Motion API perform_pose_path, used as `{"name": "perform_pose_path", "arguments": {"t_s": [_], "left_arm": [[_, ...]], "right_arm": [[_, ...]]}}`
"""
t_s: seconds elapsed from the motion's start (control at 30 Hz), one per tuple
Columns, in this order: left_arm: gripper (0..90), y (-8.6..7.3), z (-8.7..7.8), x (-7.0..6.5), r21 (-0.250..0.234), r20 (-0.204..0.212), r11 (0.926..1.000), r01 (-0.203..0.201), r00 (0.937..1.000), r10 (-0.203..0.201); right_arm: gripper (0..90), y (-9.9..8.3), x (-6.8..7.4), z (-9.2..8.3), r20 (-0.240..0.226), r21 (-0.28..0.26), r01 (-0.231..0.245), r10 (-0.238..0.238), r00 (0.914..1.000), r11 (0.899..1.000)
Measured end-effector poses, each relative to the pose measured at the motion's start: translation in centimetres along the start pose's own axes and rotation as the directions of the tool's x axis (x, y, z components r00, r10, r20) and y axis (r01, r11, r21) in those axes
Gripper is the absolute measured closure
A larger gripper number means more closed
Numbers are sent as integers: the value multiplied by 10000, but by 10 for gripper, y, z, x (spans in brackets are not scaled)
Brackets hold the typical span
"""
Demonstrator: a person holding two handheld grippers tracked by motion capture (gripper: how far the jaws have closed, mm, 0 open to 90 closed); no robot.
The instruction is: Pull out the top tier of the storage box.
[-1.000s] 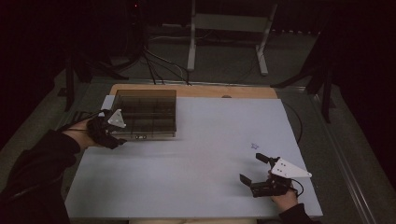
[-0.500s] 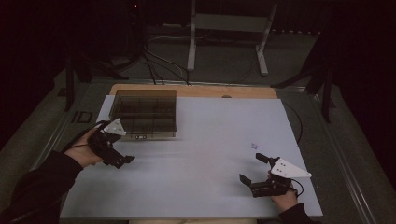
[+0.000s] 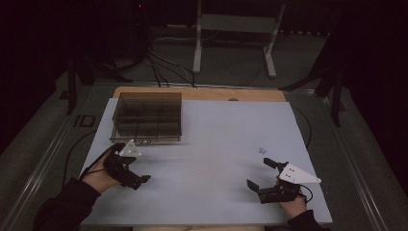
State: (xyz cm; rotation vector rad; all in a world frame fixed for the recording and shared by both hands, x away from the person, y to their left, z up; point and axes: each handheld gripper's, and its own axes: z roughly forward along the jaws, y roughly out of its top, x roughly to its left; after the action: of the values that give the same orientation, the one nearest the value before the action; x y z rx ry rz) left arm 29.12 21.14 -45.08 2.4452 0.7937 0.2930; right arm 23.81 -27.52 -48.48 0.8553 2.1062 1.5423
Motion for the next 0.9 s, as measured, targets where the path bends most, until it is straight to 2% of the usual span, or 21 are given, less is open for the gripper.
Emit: {"name": "perform_pose_path", "arguments": {"t_s": [0.07, 0.1, 0.13, 0.23, 0.3, 0.33, 0.47, 0.57, 0.63, 0.73, 0.83, 0.9], "left_arm": [[0, -5, 8, -4, -316, -95, 9989, 336, 9994, -339], [0, -5, 8, -4, -316, -95, 9989, 336, 9994, -339], [0, -9, 13, -6, -527, 18, 9969, 582, 9983, -581], [0, -13, 18, -9, -905, 9, 9926, 812, 9967, -815], [0, -14, 20, -10, -1006, -15, 9916, 811, 9967, -816], [0, -17, 22, -14, -1225, -178, 9899, 707, 9971, -735], [0, -21, 30, -20, -1290, -317, 9874, 913, 9949, -961], [0, -24, 35, -25, -1182, -475, 9891, 881, 9944, -943], [0, -24, 37, -26, -1299, -491, 9868, 964, 9934, -1035], [0, -25, 37, -28, -1413, -950, 9829, 1183, 9866, -1324], [0, -27, 37, -31, -1543, -1031, 9800, 1256, 9844, -1424], [0, -31, 37, -33, -1601, -955, 9798, 1197, 9861, -1361]], "right_arm": [[10, 0, 0, 0, -1, 3, -1, 1, 10000, 10000], [10, 0, 0, 0, 0, -1, 4, -4, 10000, 10000], [10, 0, 0, 0, -6, -5, 3, -3, 10000, 10000], [10, 0, 0, 0, -24, 3, 7, -7, 10000, 10000], [10, 0, 0, 0, -22, 10, 21, -21, 10000, 10000], [10, 0, 0, 0, -35, 8, 10, -10, 10000, 10000], [10, 0, 0, 0, -13, 24, 16, -16, 10000, 10000], [10, 0, 0, 1, -20, 56, 7, -7, 10000, 10000], [10, -1, 0, 1, -32, 69, 18, -18, 10000, 10000], [10, -1, 0, 1, -29, 97, 21, -21, 10000, 10000], [10, -1, 0, 1, -7, 115, 49, -49, 10000, 9999], [10, -1, 0, 1, -8, 142, 53, -53, 10000, 9999]]}}
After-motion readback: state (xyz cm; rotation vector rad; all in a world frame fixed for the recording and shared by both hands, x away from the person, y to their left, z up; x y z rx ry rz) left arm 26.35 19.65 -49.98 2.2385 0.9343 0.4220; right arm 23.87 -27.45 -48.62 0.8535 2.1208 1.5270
